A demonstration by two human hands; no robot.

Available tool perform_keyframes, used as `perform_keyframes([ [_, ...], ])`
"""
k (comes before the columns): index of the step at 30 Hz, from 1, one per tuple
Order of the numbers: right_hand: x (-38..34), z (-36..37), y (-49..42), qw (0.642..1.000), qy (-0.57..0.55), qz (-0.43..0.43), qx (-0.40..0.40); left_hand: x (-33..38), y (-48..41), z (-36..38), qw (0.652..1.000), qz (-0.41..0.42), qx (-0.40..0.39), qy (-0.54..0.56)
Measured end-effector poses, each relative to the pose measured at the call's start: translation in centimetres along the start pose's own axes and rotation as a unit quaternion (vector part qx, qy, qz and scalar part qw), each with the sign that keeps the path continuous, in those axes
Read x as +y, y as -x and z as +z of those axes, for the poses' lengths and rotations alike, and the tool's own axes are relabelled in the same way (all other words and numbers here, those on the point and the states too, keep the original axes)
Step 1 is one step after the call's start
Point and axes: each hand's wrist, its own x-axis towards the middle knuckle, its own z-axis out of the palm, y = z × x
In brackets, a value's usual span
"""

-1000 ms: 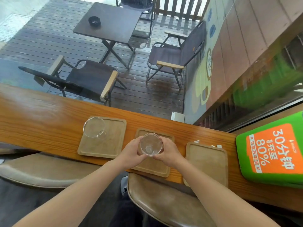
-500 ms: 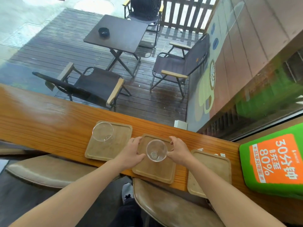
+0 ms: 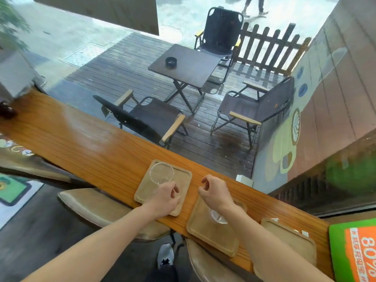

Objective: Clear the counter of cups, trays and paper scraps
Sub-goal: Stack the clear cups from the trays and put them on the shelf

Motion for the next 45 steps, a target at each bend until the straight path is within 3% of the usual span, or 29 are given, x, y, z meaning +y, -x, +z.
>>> perform_keyframes([
  [8,-2.9,4.6,-2.2,0.998,0.006,-0.009,-0.066,-4.9,0.6,-2.5,0.997,-0.063,-0.028,-0.041],
  [21,-4.1,8.6,-5.8,0.994,-0.024,0.045,-0.094,-10.0,-3.8,-4.9,0.990,-0.129,-0.045,-0.031],
  [37,-5.0,10.4,-7.1,0.987,-0.097,0.072,-0.103,-9.3,-6.4,-5.1,0.996,-0.055,-0.043,0.047],
  [45,-4.6,7.4,-5.4,0.989,-0.120,0.064,-0.066,-6.3,-5.8,-5.1,0.996,-0.026,-0.042,0.072],
])
